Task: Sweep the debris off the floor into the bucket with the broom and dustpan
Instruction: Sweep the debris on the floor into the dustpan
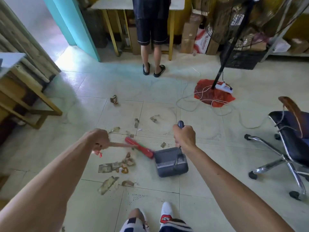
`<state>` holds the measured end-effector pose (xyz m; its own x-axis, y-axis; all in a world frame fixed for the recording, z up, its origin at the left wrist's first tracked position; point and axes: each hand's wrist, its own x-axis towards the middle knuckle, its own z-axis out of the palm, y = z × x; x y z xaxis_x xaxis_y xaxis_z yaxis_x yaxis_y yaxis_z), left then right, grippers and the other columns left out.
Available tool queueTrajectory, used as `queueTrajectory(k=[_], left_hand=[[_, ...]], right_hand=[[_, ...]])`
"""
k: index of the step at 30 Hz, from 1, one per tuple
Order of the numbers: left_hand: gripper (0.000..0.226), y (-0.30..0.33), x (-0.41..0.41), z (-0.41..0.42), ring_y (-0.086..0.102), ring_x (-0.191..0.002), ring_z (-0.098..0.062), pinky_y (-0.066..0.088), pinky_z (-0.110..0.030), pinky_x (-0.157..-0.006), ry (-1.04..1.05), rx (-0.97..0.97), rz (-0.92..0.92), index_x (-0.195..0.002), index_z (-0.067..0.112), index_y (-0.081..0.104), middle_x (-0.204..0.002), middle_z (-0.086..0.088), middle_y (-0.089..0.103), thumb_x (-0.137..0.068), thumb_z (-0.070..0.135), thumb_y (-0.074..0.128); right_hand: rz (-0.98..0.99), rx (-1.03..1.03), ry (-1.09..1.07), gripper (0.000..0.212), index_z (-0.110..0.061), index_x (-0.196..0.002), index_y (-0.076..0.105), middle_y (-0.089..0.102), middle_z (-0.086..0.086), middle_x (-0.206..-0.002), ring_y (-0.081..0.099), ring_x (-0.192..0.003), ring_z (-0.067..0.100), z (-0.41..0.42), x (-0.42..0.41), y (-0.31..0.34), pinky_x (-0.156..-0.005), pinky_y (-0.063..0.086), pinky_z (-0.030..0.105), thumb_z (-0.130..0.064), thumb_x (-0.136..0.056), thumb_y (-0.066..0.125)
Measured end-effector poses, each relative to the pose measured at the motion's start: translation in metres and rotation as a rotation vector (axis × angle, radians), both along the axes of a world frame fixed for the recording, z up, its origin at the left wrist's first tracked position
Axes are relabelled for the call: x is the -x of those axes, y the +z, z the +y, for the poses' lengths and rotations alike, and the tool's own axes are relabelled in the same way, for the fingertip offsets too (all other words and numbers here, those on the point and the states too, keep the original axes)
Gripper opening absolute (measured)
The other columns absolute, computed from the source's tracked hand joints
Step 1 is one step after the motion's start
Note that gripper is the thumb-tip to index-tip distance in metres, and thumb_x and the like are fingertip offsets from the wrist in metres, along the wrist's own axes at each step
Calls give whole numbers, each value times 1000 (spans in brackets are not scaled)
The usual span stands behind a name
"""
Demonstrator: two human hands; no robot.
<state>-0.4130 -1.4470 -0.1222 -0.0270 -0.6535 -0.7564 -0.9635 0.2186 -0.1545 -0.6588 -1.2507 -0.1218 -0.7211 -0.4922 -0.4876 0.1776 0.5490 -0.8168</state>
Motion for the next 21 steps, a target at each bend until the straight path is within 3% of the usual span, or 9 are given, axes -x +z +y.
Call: queueTrajectory(k=[3, 5, 7, 10, 12, 14, 16, 18, 21], left_hand=[[26, -9, 14, -14, 51, -34, -15, 34, -19, -36, 70, 1, 86, -104, -9, 71, -41, -8, 57, -91, 10, 59], [23, -21, 25, -25, 51, -37, -18, 36, -24, -37, 198, -31, 171, -98, -8, 67, -67, -21, 71, -96, 11, 54], [24, -32, 39, -35, 47, -37, -18, 36, -26, -38, 324, -57, 302, -89, -4, 60, -97, -31, 72, -98, 17, 54], [27, -47, 71, -58, 39, -37, -14, 35, -26, -36, 413, -76, 476, -95, 4, 55, -74, -16, 67, -101, 31, 52], [33, -64, 100, -79, 40, -41, -14, 38, -27, -40, 395, -80, 528, -110, -1, 57, -67, -10, 55, -102, 30, 52], [31, -81, 126, -96, 44, -44, -15, 40, -28, -42, 325, -75, 540, -122, -5, 57, -76, -14, 62, -104, 17, 45], [31, -99, 146, -113, 61, -60, -21, 50, -33, -53, 164, -39, 486, -129, 0, 56, -100, -16, 69, -103, 8, 40], [31, -109, 148, -130, 69, -75, -23, 57, -33, -64, 37, -2, 412, -129, 5, 57, -94, -8, 68, -103, 8, 40], [31, -126, 132, -164, 57, -54, -12, 50, -20, -43, 0, -10, 287, -128, 6, 57, -74, 0, 57, -101, 8, 41]], right_hand=[[42, 10, -2, 24, -10, -67, 53, 54, 8, -62, 40, -32, 12, -22, 25, 10, -31, 30, 17, -20, -89, 55], [81, -17, 57, 21, -10, -69, 55, 53, 7, -58, 38, -28, 10, -36, 43, 17, -31, 30, 17, -21, -87, 55], [116, -40, 118, 21, -10, -68, 55, 51, 5, -53, 37, -27, 11, -53, 63, 22, -31, 29, 17, -23, -85, 56], [133, -58, 155, 22, -13, -66, 53, 50, 2, -48, 35, -28, 11, -83, 94, 24, -31, 27, 18, -26, -84, 57], [140, -59, 150, 24, -15, -64, 51, 48, -2, -43, 34, -28, 11, -108, 113, 21, -32, 27, 17, -28, -83, 58], [132, -79, 159, 25, -14, -63, 52, 48, -4, -39, 35, -28, 11, -134, 129, 16, -32, 27, 17, -29, -82, 59], [138, -121, 184, 25, -13, -63, 53, 48, -4, -38, 35, -28, 11, -161, 146, 10, -32, 27, 18, -29, -81, 58], [154, -162, 215, 22, -14, -64, 54, 48, -3, -40, 36, -28, 11, -182, 161, 6, -32, 27, 17, -30, -78, 57], [143, -189, 301, 17, -15, -71, 54, 47, -3, -43, 35, -29, 11, -203, 193, 6, -34, 26, 18, -31, -76, 58]])
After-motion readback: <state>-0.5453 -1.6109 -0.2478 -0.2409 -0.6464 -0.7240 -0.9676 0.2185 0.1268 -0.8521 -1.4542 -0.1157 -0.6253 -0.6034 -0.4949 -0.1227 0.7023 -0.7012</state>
